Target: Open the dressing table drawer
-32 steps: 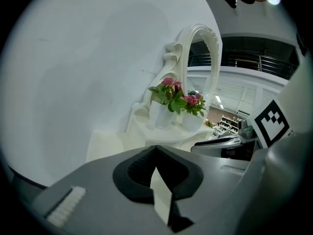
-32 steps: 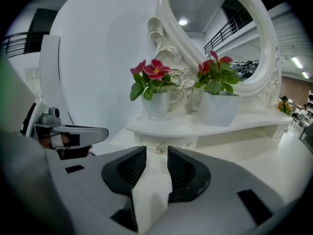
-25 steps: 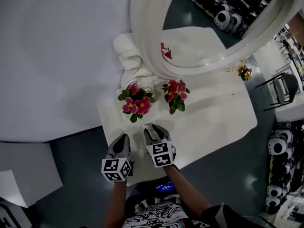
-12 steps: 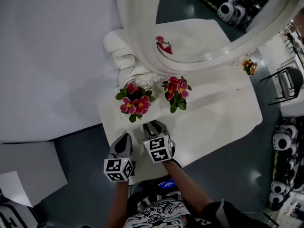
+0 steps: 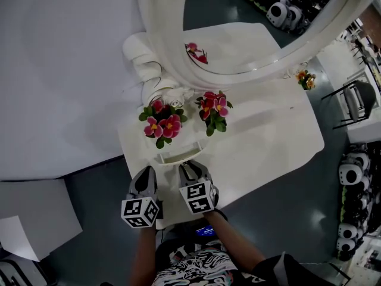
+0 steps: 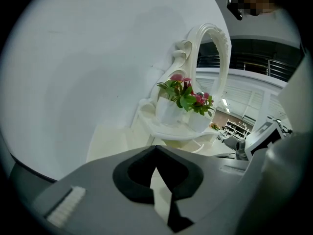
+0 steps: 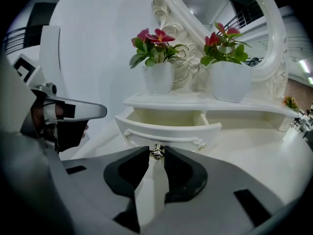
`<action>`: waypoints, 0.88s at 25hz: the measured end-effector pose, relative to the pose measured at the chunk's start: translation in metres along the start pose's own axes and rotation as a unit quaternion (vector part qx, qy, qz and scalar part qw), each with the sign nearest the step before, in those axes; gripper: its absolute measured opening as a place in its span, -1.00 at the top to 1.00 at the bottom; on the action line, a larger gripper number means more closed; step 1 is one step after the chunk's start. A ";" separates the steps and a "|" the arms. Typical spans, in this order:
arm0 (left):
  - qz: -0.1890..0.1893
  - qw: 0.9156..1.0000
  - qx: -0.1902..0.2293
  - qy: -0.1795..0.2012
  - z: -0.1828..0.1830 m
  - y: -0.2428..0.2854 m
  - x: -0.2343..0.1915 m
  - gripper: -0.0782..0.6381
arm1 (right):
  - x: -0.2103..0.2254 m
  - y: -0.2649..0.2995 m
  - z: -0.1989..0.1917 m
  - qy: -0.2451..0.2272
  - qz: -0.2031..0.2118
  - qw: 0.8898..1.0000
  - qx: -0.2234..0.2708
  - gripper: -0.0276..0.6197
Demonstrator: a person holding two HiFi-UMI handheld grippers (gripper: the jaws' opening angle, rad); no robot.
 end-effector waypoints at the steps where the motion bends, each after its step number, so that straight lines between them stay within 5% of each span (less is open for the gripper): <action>1: 0.000 1.000 0.000 -0.001 -0.001 -0.001 0.000 0.78 | -0.001 -0.002 -0.002 0.001 -0.001 1.000 -0.002 0.61; 11: -0.017 1.000 0.009 0.009 0.005 -0.009 0.011 0.78 | 0.002 -0.021 -0.007 0.024 -0.006 1.000 -0.010 0.52; 14: -0.024 0.999 0.020 0.013 0.012 -0.013 0.018 0.78 | 0.007 -0.042 -0.004 0.043 -0.026 0.999 0.008 0.58; 18: -0.038 0.999 0.035 0.013 0.022 -0.022 0.030 0.78 | 0.016 -0.074 0.008 0.049 -0.060 0.996 0.049 0.91; 22: -0.055 0.997 0.053 0.026 0.034 -0.031 0.043 0.78 | 0.021 -0.097 0.021 0.056 -0.071 0.992 0.087 0.91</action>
Point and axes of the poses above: the fingertips, and each gripper's own axes: y forward along the fingers, x to its right, z out of its top, the point moved 5 cm from there along -y, backward along the fingers, and after that the axes turned 7 degrees about -y, right-handed, at the moved point
